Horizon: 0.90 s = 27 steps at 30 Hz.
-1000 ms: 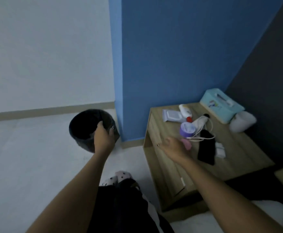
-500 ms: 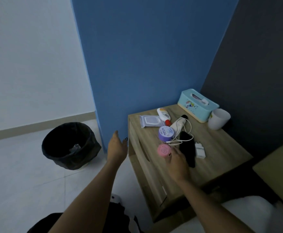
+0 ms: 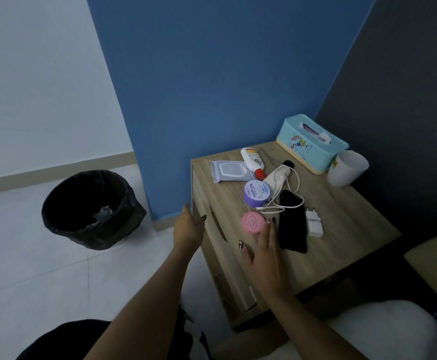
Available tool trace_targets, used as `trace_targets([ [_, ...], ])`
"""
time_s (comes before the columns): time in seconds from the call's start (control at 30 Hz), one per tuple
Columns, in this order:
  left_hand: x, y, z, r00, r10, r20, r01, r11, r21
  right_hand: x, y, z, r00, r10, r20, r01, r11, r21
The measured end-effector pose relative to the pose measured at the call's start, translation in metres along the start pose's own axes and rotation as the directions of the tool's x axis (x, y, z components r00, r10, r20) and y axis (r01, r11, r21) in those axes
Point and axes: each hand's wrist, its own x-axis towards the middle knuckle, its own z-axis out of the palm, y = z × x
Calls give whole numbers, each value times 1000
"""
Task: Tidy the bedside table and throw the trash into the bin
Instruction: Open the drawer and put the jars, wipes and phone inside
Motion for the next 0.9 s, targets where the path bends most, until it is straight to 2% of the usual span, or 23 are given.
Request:
trace_targets([
  [0.13,2,-3,11,999,8,42,-9,1000,8,-3,14,5,1000,-13,5,13,1000,-12],
  [0.23,6,-6,18,998,17,65,-18,1000,11,-3,18,12,998,-8,-58,4,998,-59],
  [0.47,21,-12,39,991,-18,134,16,1000,20,2,24,15,995,-28,-94,0,959,-283],
  [0.9,45,-27,61,987,-21,157,21,1000,2,4,26,20,993,-7,-121,-24,967,-253],
])
